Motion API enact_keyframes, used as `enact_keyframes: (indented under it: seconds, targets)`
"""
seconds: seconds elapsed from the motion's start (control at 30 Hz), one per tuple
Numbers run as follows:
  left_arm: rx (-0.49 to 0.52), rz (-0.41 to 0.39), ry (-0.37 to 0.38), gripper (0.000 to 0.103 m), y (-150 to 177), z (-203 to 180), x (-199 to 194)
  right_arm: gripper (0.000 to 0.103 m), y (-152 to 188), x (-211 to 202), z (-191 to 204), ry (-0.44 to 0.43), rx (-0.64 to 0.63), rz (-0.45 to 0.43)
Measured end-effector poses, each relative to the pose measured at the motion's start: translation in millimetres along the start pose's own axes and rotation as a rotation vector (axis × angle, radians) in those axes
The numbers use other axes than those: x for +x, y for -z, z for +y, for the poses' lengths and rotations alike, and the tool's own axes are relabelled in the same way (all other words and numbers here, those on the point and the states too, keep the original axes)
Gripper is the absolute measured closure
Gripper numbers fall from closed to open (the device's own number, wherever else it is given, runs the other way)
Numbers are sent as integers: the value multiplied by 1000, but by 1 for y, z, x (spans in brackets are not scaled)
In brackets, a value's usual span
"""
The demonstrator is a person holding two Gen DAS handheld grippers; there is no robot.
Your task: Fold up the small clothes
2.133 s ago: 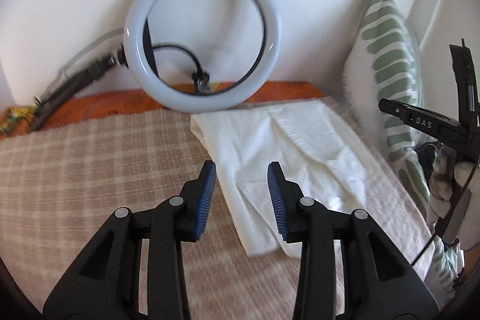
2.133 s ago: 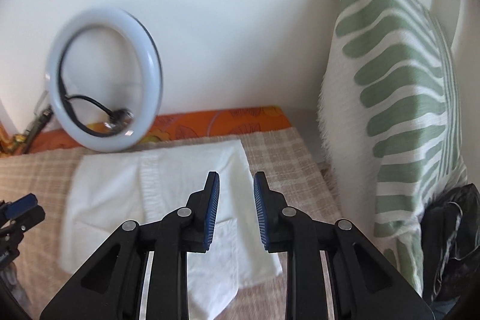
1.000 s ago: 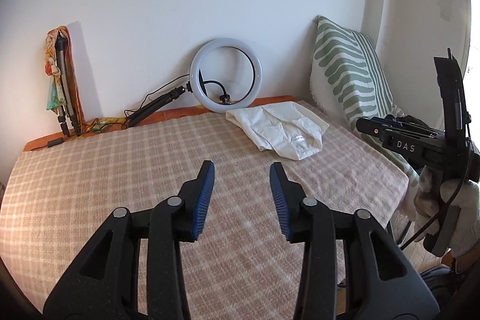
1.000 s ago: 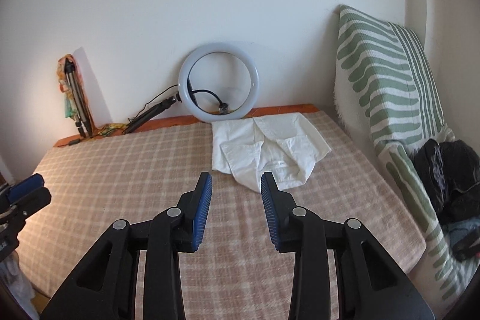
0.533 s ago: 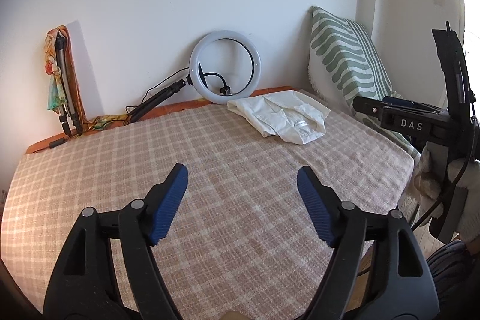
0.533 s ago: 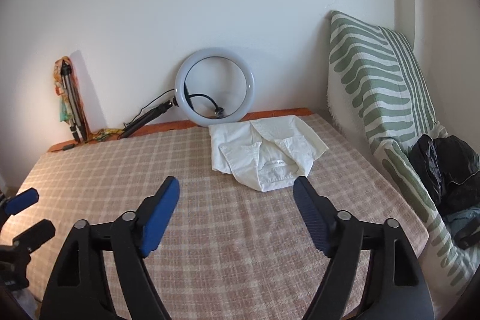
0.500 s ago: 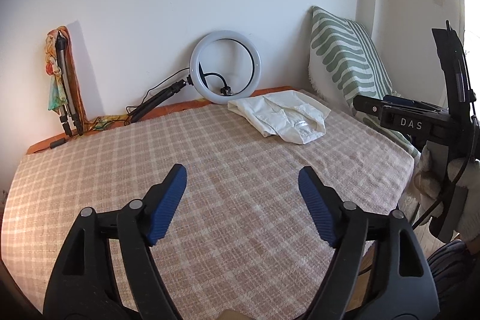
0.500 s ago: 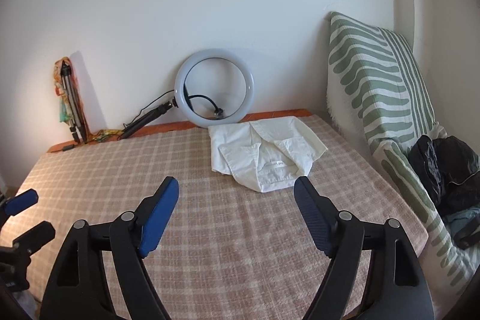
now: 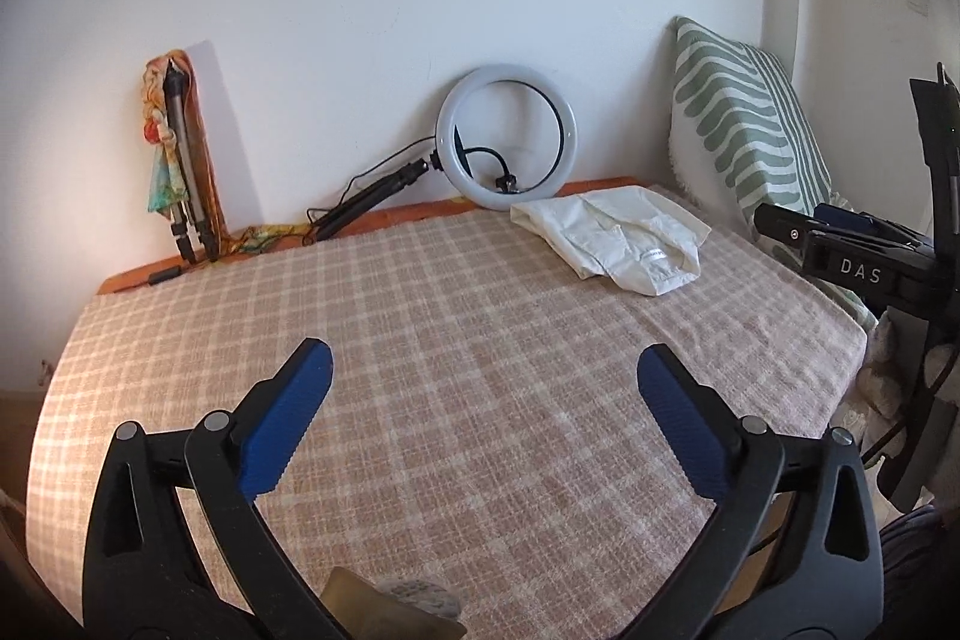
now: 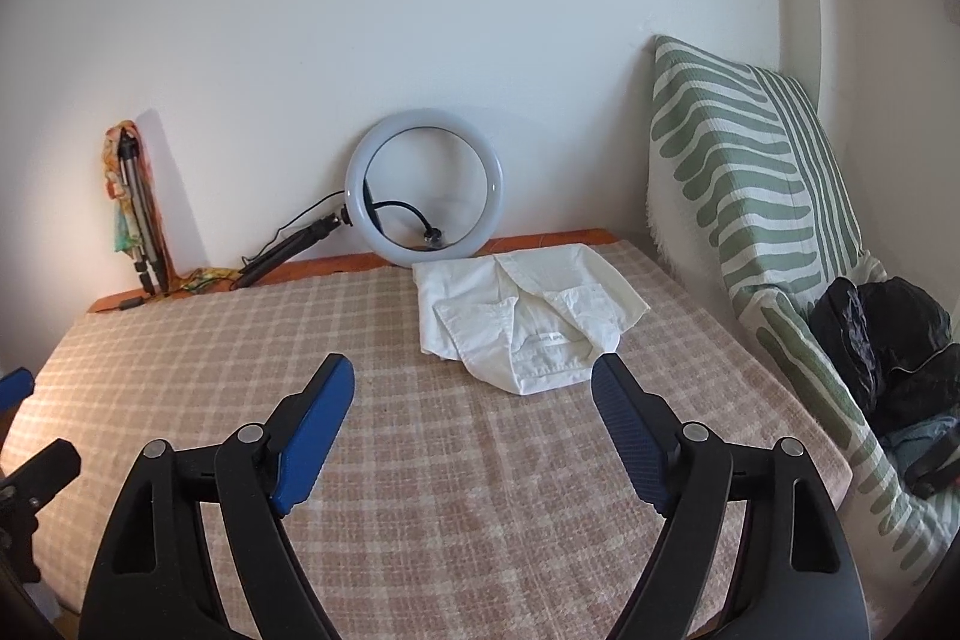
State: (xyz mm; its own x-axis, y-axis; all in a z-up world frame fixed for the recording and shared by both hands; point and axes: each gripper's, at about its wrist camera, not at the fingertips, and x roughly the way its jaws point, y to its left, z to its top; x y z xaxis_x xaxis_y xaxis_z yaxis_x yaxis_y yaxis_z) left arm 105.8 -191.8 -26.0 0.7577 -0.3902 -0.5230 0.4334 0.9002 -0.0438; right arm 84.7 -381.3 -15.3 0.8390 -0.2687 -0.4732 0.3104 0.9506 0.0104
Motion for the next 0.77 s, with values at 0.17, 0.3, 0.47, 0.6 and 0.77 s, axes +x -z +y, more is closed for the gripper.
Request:
enact_keyframes:
  seconds: [0.17,0.3,0.47,0.6,0.77]
  targets:
    - [-2,7,-14,0,1,3,1,21,0,1,2,-9,-2,0]
    - [-17,12,-3,0,1,6,1,21,0,1,3,-15,-5,2]
    - [-9,20,-10,0,2,7,3,21,1,2,4,-21,-12,3]
    - [12,0,-25,0,3,4,0,21,1,3,4,-24,-18,7]
    - [1,-2,-17,0,3,9,0,21,2,5,4,-26,-17,11]
